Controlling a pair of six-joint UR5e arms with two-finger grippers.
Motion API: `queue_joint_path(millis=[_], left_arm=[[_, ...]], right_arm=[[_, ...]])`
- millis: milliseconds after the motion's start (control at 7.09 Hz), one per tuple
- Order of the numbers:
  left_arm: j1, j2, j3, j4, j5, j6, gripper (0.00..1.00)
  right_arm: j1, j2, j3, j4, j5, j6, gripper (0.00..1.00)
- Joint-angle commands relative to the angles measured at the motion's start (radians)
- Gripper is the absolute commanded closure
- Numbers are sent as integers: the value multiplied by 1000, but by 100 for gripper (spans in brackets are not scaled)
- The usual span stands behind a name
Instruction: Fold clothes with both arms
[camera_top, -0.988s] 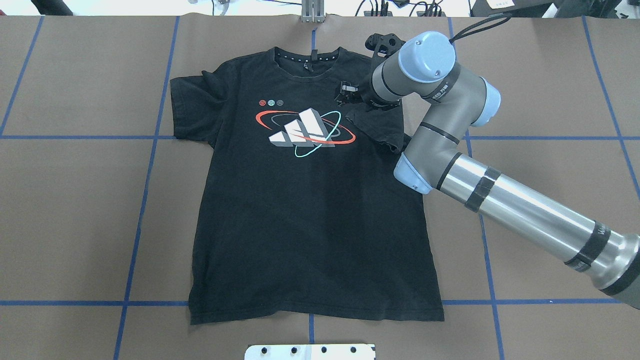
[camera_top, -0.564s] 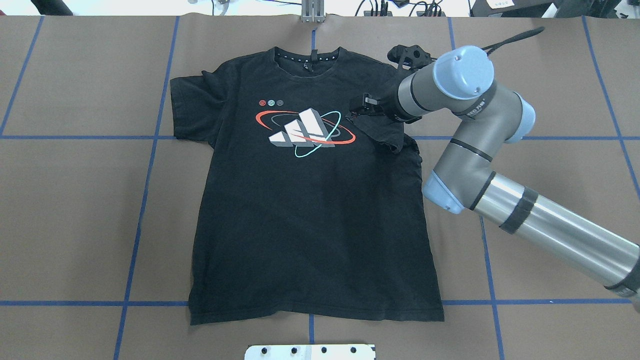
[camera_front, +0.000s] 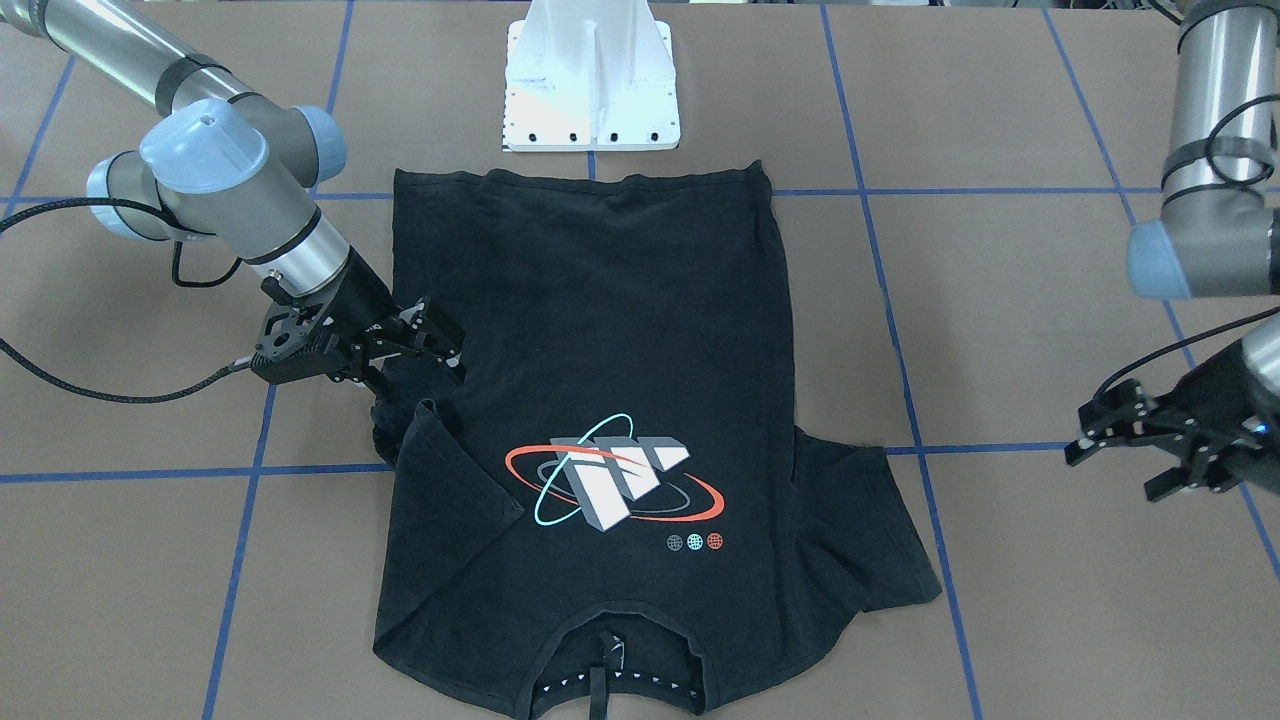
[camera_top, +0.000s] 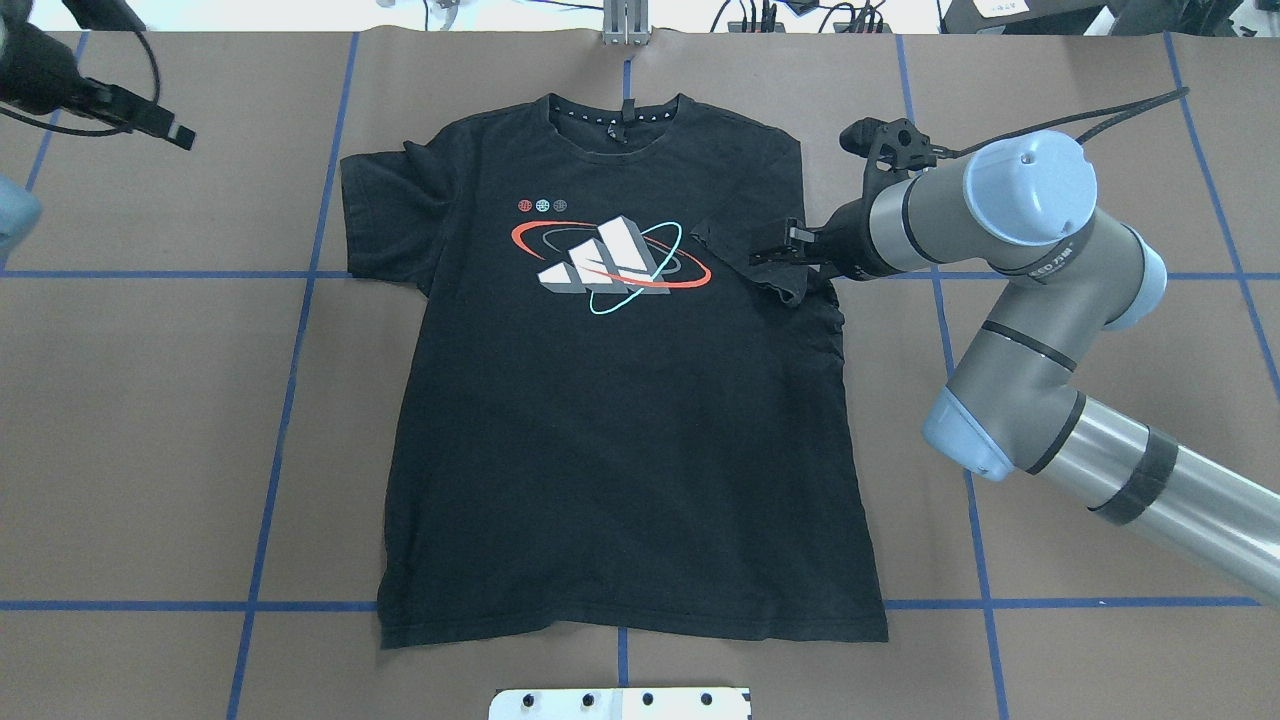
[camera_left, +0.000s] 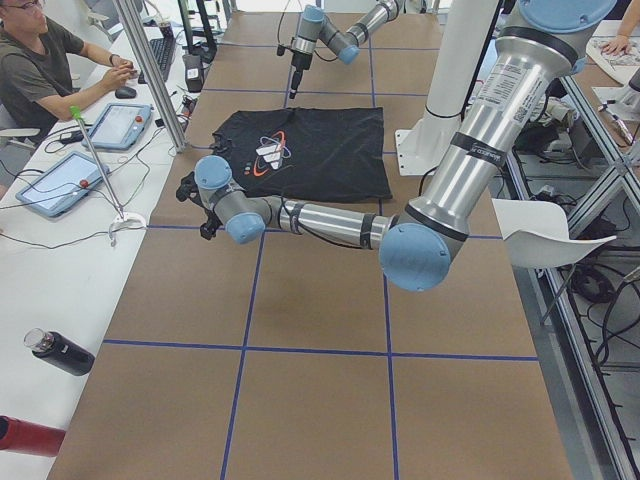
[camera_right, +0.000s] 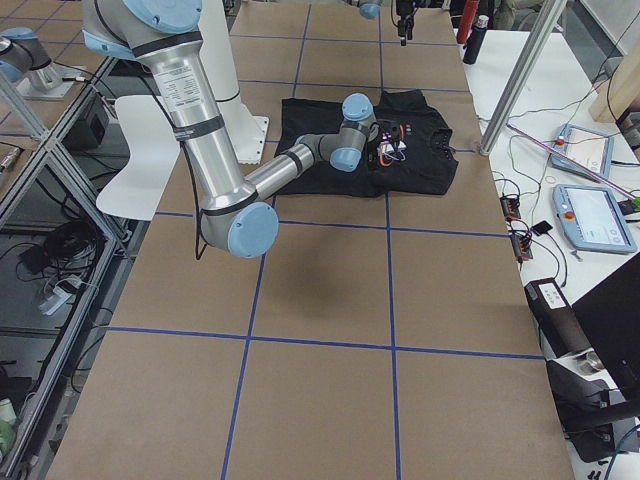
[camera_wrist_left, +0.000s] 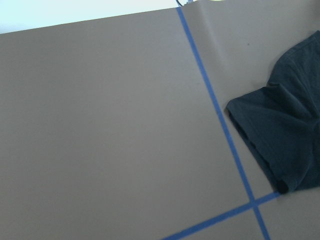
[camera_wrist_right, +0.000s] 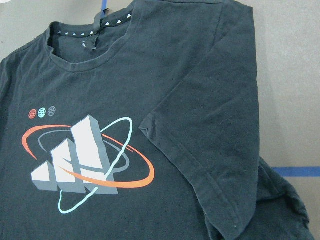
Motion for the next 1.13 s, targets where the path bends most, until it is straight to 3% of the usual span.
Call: queue_joint_path(millis=[0,282,423,564,705,988], left_arm=[[49,-112,186,-136,53,-124,28],[78,-210,307,-142,53,-152,33],[84,-241,394,-212,59,-189,36],[115,-278,477,-290,101,-253,46],[132,-298,496,-296,134,-283,53],[142,-298,510,-308,140,-297,54]], right_arm=[[-1,-46,55,2,10,2,0],[-3,-52,52,2,5,2,0],[-3,-54,49,2,2,2,0],[-3,-54,53,2,1,2,0],[-3,-65,53,4,-1,2,0],[-3,-76,53,10,-2,2,0]])
